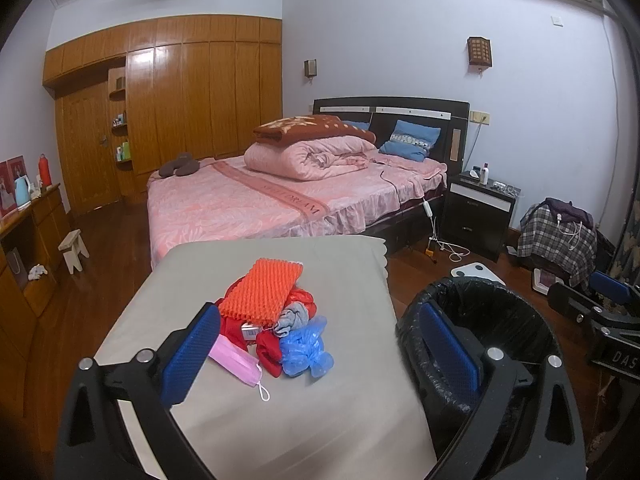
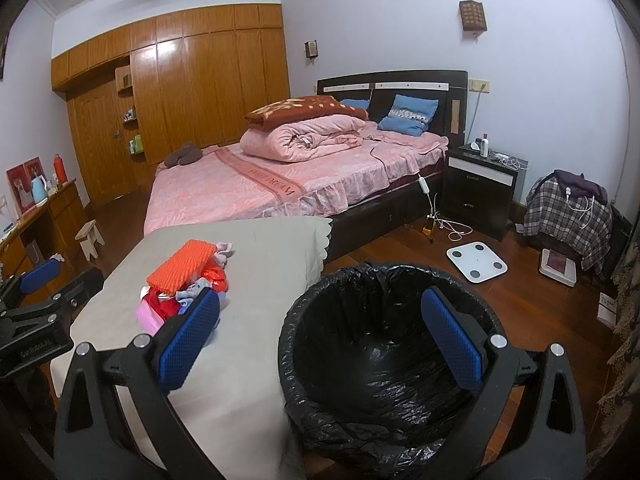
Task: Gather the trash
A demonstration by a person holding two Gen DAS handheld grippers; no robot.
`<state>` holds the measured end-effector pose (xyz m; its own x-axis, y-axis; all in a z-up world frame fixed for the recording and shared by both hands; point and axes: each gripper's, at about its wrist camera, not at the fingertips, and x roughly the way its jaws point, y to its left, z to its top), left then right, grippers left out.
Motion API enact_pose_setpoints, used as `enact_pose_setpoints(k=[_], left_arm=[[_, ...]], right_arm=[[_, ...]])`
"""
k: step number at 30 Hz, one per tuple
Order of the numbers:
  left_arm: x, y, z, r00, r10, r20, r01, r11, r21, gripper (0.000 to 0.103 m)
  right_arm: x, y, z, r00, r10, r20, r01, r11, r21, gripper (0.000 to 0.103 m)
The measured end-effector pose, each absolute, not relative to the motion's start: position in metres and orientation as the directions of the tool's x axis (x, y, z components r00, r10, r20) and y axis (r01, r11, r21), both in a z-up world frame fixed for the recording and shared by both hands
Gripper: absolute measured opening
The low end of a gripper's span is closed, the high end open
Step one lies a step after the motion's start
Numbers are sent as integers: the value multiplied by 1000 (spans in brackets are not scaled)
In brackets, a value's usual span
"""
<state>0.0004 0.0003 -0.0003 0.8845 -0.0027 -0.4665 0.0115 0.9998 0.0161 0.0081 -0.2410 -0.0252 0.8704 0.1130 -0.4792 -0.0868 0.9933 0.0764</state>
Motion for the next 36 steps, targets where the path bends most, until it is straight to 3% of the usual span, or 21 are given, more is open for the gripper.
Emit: enact_pose_setpoints(k=[36], left_arm=[[1, 6, -13, 880, -4, -475, 8, 1000, 7, 97]], right_arm=[[16, -221, -30, 874, 117, -472, -104, 993, 53, 98]])
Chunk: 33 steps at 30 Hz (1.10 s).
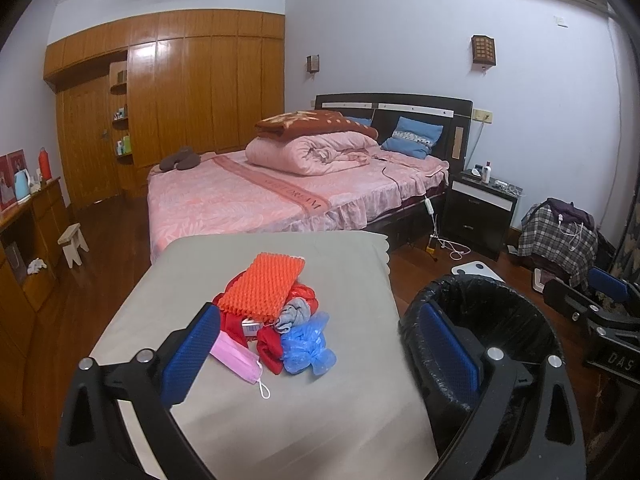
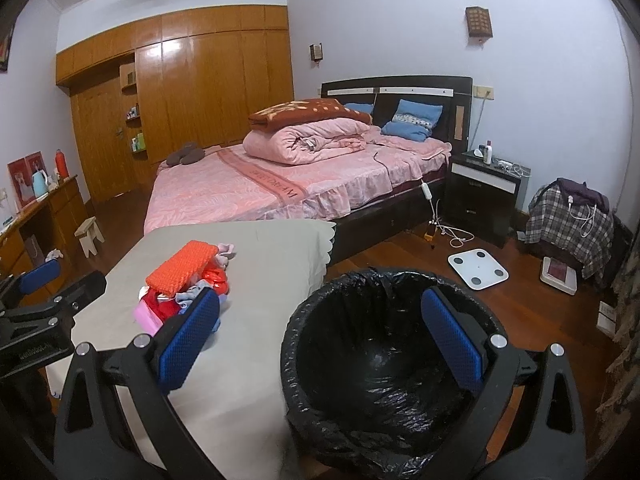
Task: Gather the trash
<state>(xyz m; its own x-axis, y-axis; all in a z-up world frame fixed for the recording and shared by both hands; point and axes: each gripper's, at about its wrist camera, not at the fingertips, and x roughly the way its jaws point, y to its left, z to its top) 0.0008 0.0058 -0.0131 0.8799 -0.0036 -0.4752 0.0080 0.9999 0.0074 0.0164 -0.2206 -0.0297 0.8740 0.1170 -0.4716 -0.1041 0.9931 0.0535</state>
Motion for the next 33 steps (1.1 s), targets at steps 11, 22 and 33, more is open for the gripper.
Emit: enact_pose_setpoints(k=[11, 22, 33], left_arm=[[8, 10, -16, 870, 14, -493, -16, 1000, 0, 97], [42, 42, -30, 846, 86, -527, -91, 996, 18, 97], [106, 99, -72, 811, 171, -559, -179, 983, 42, 89]], right_arm=[[36, -211, -34, 857, 142, -496, -128, 990, 62, 98], [80, -178, -44, 844, 165, -510, -158, 986, 57, 98], [142, -137, -86, 785, 212, -582, -214, 975, 66, 98]])
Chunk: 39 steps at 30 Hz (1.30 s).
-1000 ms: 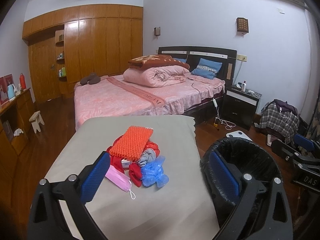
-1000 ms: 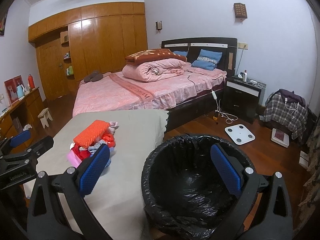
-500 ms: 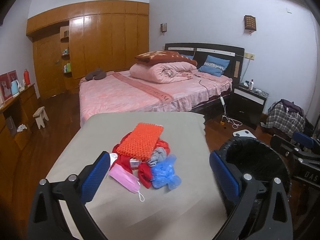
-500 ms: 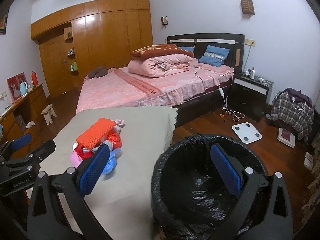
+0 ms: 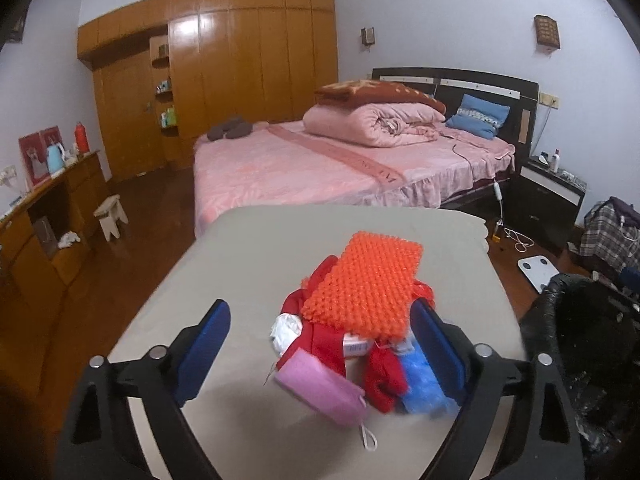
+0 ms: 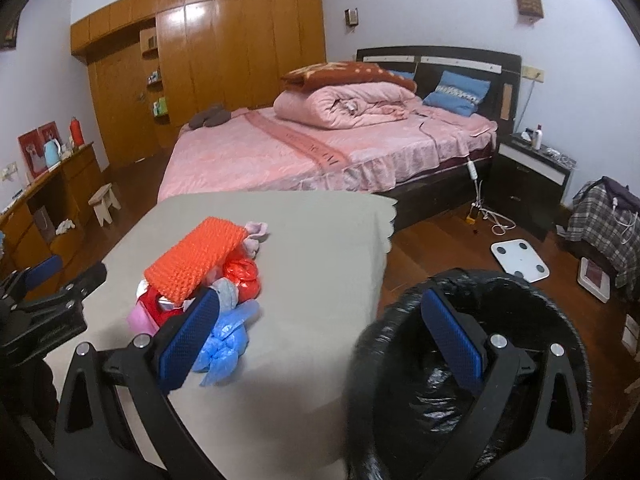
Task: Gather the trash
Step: 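Grasp the orange mesh scrubber with the left gripper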
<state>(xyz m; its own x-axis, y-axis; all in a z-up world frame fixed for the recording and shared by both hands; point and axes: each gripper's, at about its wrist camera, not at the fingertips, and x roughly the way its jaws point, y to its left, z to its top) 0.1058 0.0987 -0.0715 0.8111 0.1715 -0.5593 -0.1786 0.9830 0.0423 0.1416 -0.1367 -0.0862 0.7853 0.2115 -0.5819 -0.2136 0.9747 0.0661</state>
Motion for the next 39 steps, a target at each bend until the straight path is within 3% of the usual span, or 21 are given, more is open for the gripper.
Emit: enact_pose_setpoints(k=[14, 21, 22, 24, 26, 30, 33, 39], left_arm=[[189, 117, -134, 746, 119, -656, -121, 992, 41, 89], [198, 118, -156, 726, 55, -686, -99, 995, -25, 89], [198, 119, -156, 728, 46, -684, -97, 995, -37, 87], [196, 121, -156, 735, -12, -678, -66, 994, -89, 66], [192, 122, -155, 743, -35, -668, -56, 992, -114, 57], [191, 123, -150, 763, -57, -644, -47, 989, -143, 20], [188, 127, -148, 775, -60, -629, -51, 986, -158, 14], [177, 128, -129, 816, -49, -576, -59, 984, -167, 12]], right_arm=[[191, -115, -109, 754, 227, -616, -235, 969, 69, 98], [199, -107, -119, 727, 240, -643, -254, 964, 73, 93], [200, -106, -121, 721, 249, -647, -261, 962, 79, 92], [200, -100, -122, 709, 268, -652, -280, 956, 89, 82], [200, -97, -123, 700, 279, -657, -293, 952, 92, 79], [199, -91, -121, 696, 294, -656, -311, 946, 93, 73], [198, -88, -118, 695, 300, -653, -318, 943, 95, 71], [196, -87, -112, 704, 304, -642, -319, 943, 97, 71]])
